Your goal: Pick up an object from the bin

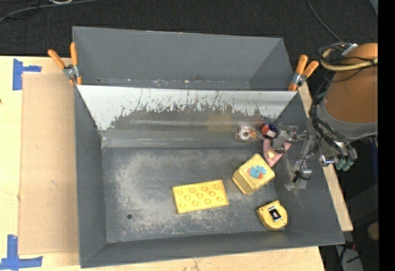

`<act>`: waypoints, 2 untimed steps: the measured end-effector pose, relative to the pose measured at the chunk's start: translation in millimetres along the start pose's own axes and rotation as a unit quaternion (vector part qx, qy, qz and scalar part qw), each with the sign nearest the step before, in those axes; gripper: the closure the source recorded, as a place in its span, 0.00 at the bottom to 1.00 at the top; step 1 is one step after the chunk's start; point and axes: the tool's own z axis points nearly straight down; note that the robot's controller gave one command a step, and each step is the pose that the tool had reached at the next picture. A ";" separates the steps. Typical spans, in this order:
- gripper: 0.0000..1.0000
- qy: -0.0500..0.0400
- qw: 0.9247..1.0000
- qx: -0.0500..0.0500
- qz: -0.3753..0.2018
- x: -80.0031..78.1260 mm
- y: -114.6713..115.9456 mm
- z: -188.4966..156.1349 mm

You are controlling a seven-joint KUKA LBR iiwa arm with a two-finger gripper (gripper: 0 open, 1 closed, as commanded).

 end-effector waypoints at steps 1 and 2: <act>0.00 -0.004 1.000 0.001 -0.002 -1.7 0.8 -4.2; 0.00 -0.006 1.000 0.001 -0.015 -24.3 -1.4 77.6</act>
Offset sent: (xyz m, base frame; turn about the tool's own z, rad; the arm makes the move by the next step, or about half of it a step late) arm 0.0369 -0.0039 -0.1402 -0.0515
